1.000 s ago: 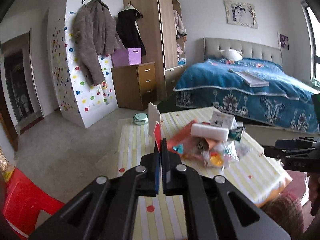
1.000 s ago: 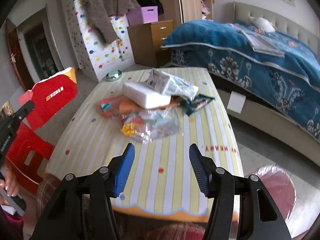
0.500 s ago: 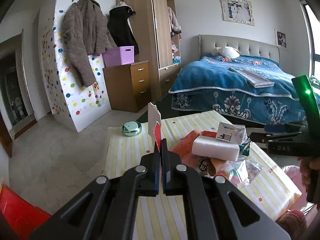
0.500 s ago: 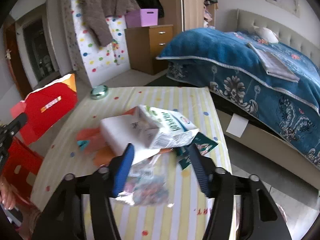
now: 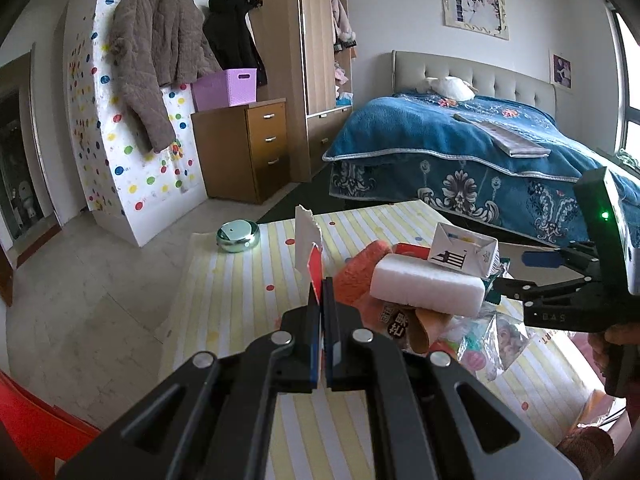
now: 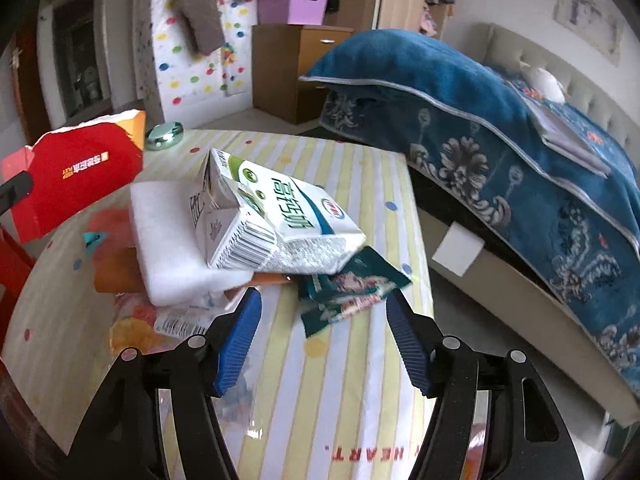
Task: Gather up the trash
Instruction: 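Close the right gripper on the white milk carton, then lift the milk carton with the right gripper and carry it toward the wastebasket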
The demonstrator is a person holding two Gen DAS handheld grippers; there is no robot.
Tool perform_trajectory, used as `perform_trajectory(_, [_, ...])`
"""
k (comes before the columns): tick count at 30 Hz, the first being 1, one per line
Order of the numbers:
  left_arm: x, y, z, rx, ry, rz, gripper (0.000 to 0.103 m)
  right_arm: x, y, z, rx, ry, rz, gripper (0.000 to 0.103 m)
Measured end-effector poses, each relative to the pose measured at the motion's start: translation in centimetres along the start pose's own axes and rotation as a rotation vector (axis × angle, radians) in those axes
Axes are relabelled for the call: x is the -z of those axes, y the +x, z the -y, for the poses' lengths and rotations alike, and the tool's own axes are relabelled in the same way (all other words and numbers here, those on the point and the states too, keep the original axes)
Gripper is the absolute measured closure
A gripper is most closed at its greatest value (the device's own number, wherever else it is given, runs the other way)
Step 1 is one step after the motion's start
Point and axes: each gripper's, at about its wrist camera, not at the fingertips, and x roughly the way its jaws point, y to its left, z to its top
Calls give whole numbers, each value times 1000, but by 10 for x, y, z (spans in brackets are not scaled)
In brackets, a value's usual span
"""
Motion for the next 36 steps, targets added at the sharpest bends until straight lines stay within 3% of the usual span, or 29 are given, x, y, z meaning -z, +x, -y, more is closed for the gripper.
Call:
perform_trajectory(9, [-2,2,4,-13,18,9,103,-13,-29,7,-211,69,88,33])
perform_trajectory(13, [-1,1,4,-4,10,5,103,-31,-21,-9,-200,53,95,35])
perform_trajectory(17, [0,-2,0,-5,10,1,103,-44,-2,-18,-204,74,56,59])
perform_trajectory(19, [0,-5,-5,-8,6,3,103,-47,9,-30,-216,66,19,63])
perform_trajectory(29, [14,-25,-27,-38,-44,-9,103,-33,-22,-95,-345,-40,-7,66])
perform_trajectory(36, [26,-41,-44,-49,-60,-30,103,-14,-51,-122,-286,-157,-15,64])
